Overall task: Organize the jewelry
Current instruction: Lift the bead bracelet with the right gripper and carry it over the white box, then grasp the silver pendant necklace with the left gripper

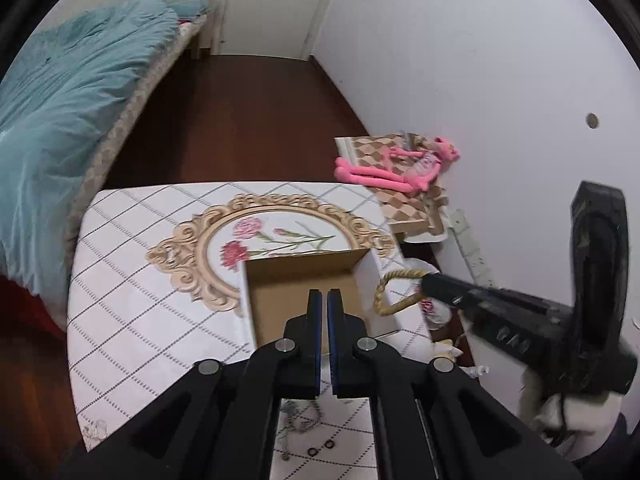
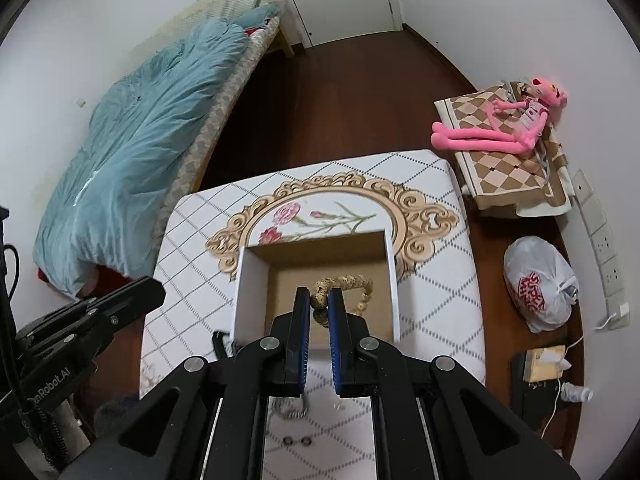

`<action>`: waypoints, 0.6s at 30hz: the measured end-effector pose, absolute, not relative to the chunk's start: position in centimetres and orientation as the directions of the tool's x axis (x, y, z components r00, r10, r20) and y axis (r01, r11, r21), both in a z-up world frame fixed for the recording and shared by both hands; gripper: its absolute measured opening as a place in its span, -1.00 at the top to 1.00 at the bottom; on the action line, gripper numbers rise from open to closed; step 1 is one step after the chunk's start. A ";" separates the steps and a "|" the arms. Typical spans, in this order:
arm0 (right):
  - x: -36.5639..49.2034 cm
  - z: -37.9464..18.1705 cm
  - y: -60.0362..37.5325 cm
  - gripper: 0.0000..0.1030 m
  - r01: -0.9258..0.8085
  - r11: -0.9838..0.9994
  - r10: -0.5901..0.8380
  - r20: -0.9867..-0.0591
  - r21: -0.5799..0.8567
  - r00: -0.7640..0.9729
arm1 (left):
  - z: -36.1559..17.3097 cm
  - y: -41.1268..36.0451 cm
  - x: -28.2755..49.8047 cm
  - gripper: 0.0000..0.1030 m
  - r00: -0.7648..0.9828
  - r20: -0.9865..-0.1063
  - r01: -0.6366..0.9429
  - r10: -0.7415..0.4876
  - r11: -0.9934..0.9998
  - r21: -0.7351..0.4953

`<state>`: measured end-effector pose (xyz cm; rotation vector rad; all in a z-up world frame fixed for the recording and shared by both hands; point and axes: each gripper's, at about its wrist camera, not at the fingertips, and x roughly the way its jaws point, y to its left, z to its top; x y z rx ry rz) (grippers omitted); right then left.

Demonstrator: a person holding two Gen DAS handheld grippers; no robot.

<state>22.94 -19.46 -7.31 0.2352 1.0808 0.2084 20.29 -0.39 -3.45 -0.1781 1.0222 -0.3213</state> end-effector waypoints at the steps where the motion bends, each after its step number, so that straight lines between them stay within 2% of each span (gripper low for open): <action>1: 22.9 -7.3 -19.5 0.82 -0.055 0.954 0.287 -0.842 0.295 0.458 | -3.8 -0.2 19.7 0.93 0.485 -0.813 0.166 -0.322 0.947 -0.276; 3: 22.0 -7.5 -19.5 0.82 -0.062 0.950 0.299 -0.837 0.306 0.459 | -4.9 0.1 18.2 0.85 0.477 -0.836 0.149 -0.271 0.962 -0.228; 5: 20.5 -7.9 -19.6 0.82 -0.069 0.940 0.327 -0.830 0.333 0.451 | -6.2 0.4 16.7 0.64 0.473 -0.854 0.126 -0.219 0.975 -0.180; 6: 19.5 -8.2 -19.6 0.82 -0.073 0.940 0.330 -0.830 0.334 0.451 | -7.2 0.5 15.6 0.12 0.464 -0.866 0.114 -0.186 0.982 -0.150; 7: 18.7 -8.5 -19.7 0.82 -0.073 0.939 0.331 -0.830 0.335 0.449 | -8.1 0.7 14.9 -0.56 0.457 -0.874 0.101 -0.163 0.986 -0.131; 8: 17.7 -8.9 -19.7 0.82 -0.071 0.938 0.333 -0.831 0.339 0.446 | -9.0 0.9 14.1 -0.70 0.451 -0.880 0.088 -0.147 0.989 -0.120; 13: 13.1 -12.0 -20.5 0.82 -0.025 0.950 0.292 -0.857 0.311 0.425 | -14.2 0.6 10.7 -0.70 0.382 -0.921 0.060 -0.074 0.997 -0.055; 18: 10.6 -16.6 -22.2 0.82 0.057 0.957 0.247 -0.899 0.285 0.362 | -19.1 -1.2 8.9 -0.68 0.298 -0.951 0.079 -0.085 0.995 -0.064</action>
